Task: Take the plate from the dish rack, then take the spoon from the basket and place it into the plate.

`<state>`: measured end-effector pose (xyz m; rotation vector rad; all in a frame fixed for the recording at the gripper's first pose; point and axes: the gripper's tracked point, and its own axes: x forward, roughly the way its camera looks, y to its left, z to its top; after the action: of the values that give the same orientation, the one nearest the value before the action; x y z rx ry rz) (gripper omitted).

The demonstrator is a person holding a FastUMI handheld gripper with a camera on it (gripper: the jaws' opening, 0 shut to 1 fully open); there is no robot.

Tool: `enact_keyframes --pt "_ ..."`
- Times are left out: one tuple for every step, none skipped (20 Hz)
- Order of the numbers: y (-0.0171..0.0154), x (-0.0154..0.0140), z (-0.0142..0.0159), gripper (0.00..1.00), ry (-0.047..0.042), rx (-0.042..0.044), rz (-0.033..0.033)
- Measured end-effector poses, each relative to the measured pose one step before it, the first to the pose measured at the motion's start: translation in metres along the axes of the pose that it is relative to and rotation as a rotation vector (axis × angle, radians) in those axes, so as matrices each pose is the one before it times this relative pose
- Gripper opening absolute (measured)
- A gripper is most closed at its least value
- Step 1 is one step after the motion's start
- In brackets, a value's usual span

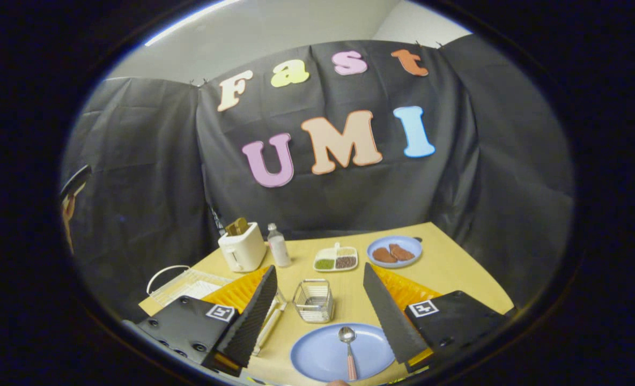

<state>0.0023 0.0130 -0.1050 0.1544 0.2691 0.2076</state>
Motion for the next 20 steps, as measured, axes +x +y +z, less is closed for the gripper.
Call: enact_keyframes --pt "0.00415 -0.00032 0.01145 1.00 -0.02406 -0.01452 -0.00117" --pt "0.00245 -0.00002 0.01078 1.00 -0.01854 -0.01217 -0.00272" --pt "0.00230 -0.00029 0.00901 1.00 -0.02095 -0.00760 -0.00277" --pt "0.00228 -0.00016 0.00865 1.00 -0.01544 -0.00304 -0.00433" --pt "0.00236 -0.00008 0.00857 1.00 -0.01765 0.00260 -0.00120" --pt "0.00284 -0.00102 0.00749 1.00 -0.01639 0.00333 0.00029" --pt "0.00177 0.00046 0.00488 1.00 -0.00923 0.00002 -0.00225" --pt "0.00239 -0.00085 0.00408 1.00 -0.00899 -0.00135 -0.00119" --pt "0.00264 -0.00034 0.00433 1.00 -0.00631 -0.00480 0.00143" --pt "0.00183 -0.00060 0.00144 1.00 -0.00461 -0.00662 0.00113" --pt "0.00136 -0.00081 0.00157 1.00 -0.00418 -0.00802 0.00019" --pt "0.00219 -0.00004 0.00214 1.00 -0.00402 -0.00856 0.00017" --pt "0.00156 -0.00089 0.00116 1.00 -0.00415 -0.00733 -0.00073" --pt "0.00174 -0.00059 0.00179 1.00 -0.00406 -0.00618 0.00153" --pt "0.00225 -0.00071 0.00224 1.00 -0.00430 -0.00371 0.00206" --pt "0.00118 -0.00084 0.00082 1.00 -0.00105 -0.00359 0.00107" --pt "0.00032 -0.00028 0.00137 1.00 -0.00334 -0.00243 -0.00139" --pt "0.00012 -0.00012 0.00175 1.00 -0.00301 -0.00236 -0.00140" --pt "-0.00052 -0.00130 0.00189 1.00 -0.00515 -0.00063 -0.00164" --pt "-0.00005 -0.00053 0.00217 1.00 -0.00378 0.00169 -0.00130"
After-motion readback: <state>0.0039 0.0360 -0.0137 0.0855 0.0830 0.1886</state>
